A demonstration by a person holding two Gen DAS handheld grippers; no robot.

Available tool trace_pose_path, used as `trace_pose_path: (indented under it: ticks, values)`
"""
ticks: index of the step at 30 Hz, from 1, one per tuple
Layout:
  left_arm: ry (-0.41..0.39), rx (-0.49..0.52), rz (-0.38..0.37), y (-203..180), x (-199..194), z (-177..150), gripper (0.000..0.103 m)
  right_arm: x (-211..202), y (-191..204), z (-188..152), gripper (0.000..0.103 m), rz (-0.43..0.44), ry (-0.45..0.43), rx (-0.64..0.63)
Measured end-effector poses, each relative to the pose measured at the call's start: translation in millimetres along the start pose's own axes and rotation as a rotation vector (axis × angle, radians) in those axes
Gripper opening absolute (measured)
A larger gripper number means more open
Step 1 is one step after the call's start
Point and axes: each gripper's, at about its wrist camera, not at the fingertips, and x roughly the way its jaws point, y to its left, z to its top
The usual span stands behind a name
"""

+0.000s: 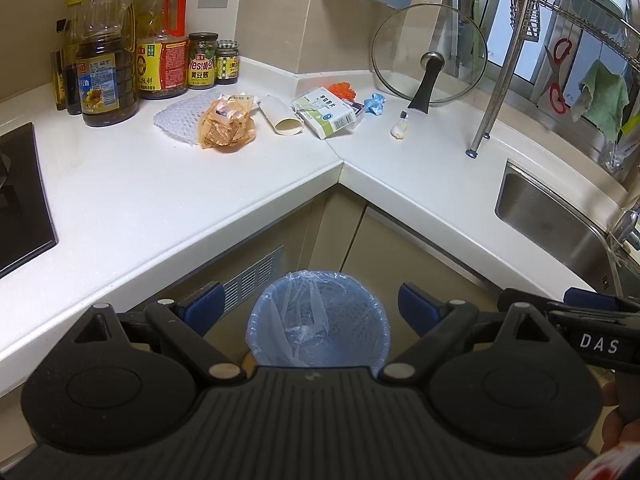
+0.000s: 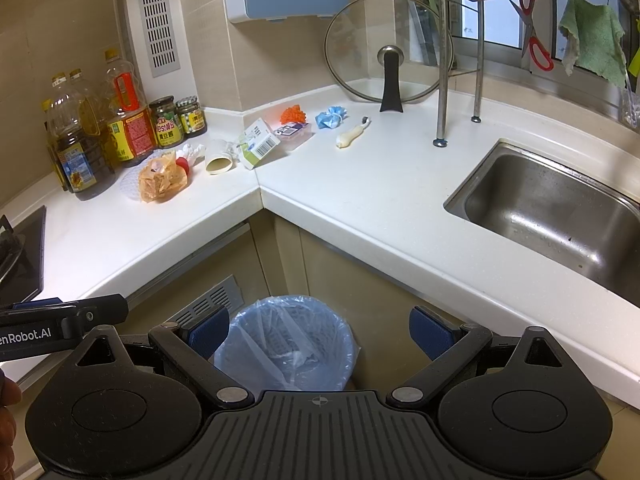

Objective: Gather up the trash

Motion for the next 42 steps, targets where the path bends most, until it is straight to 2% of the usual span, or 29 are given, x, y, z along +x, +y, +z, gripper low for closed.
trace_pose_path:
  ticks: [42]
  values:
    - [0.013,-0.009,-0.005,-0.8,0.6,-3.7,0.092,0.7,-1.0,-2.9,0.096,-0.002,0.001,0.004]
